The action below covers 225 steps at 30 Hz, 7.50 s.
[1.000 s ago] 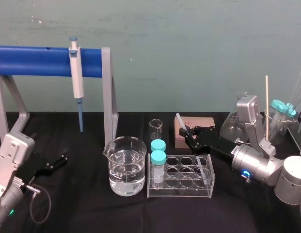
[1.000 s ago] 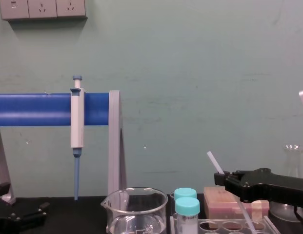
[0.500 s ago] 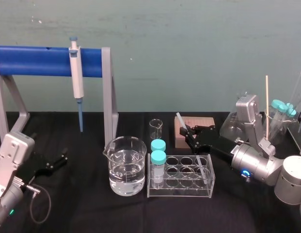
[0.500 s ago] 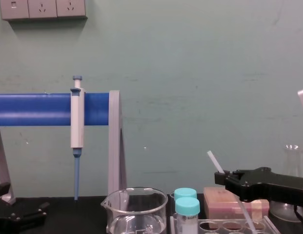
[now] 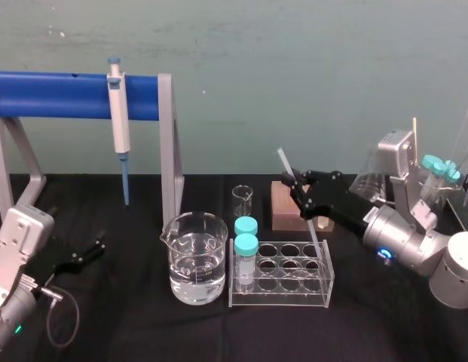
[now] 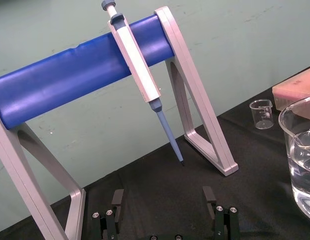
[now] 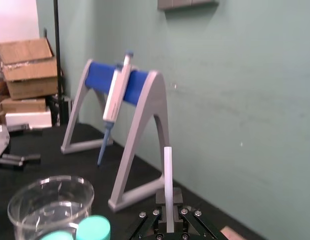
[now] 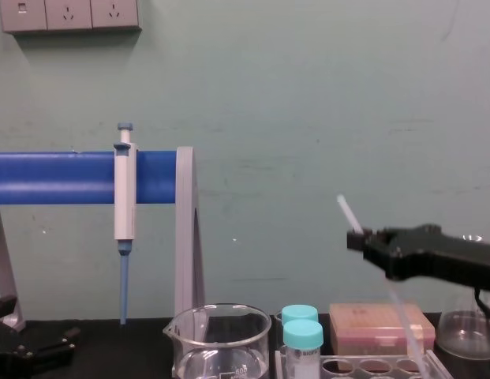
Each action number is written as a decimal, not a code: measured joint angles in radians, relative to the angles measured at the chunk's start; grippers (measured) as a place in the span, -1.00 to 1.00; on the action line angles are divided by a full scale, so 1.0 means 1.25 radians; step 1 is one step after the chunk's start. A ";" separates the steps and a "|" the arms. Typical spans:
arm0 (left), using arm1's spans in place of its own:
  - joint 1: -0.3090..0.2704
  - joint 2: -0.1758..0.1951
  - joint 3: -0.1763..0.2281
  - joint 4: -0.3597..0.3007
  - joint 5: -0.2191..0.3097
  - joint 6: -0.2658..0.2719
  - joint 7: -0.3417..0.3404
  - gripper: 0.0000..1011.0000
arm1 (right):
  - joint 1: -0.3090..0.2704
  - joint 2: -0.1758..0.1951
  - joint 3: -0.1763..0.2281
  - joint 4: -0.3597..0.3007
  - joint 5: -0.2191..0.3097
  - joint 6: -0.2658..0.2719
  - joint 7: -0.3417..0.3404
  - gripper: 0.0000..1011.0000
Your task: Pick up the stirring rod with one hand, then place it down.
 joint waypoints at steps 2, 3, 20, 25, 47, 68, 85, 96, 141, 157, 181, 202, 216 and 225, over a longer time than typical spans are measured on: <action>0.000 0.000 0.000 0.000 0.000 0.000 0.000 0.98 | -0.003 0.001 0.006 -0.018 0.002 -0.006 -0.004 -0.86; 0.000 0.000 0.000 0.000 0.000 0.000 0.000 0.98 | -0.005 0.002 0.011 -0.031 0.003 -0.012 -0.009 -0.86; 0.000 0.000 0.000 0.000 0.000 0.000 0.000 0.98 | -0.067 -0.016 0.067 -0.067 -0.058 -0.175 -0.105 -0.86; 0.000 0.000 0.000 0.000 0.000 0.000 0.000 0.98 | -0.087 -0.031 0.080 -0.049 -0.081 -0.232 -0.131 -0.86; 0.000 0.000 0.000 0.000 0.000 0.000 0.000 0.98 | -0.109 -0.042 0.095 -0.040 -0.086 -0.239 -0.132 -0.86; 0.000 0.000 0.000 0.000 0.000 0.000 0.000 0.98 | -0.108 -0.040 0.093 -0.041 -0.085 -0.238 -0.131 -0.86; 0.000 0.000 0.000 0.000 0.000 0.000 0.000 0.98 | -0.107 -0.040 0.093 -0.041 -0.085 -0.238 -0.131 -0.86; 0.000 0.000 0.000 0.000 0.000 0.000 0.000 0.98 | -0.107 -0.040 0.093 -0.041 -0.085 -0.238 -0.131 -0.86; 0.000 0.000 0.000 0.000 0.000 0.000 0.000 0.98 | -0.107 -0.040 0.093 -0.041 -0.085 -0.238 -0.131 -0.86; 0.000 0.000 0.000 0.000 0.000 0.000 0.000 0.98 | -0.107 -0.040 0.093 -0.041 -0.085 -0.238 -0.131 -0.86; 0.000 0.000 0.000 0.000 0.000 0.000 0.000 0.98 | -0.098 -0.046 0.071 -0.055 -0.080 -0.273 -0.020 -0.86; 0.000 0.000 0.000 0.000 0.000 0.000 0.000 0.98 | -0.061 -0.056 0.061 0.045 0.002 -0.247 0.062 -0.86; 0.000 0.000 0.000 0.000 0.000 0.000 0.000 0.98 | -0.039 -0.063 0.050 0.099 0.007 -0.234 0.072 -0.86; 0.000 0.000 0.000 0.000 0.000 0.000 0.000 0.98 | -0.030 -0.064 0.044 0.126 -0.012 -0.232 0.061 -0.86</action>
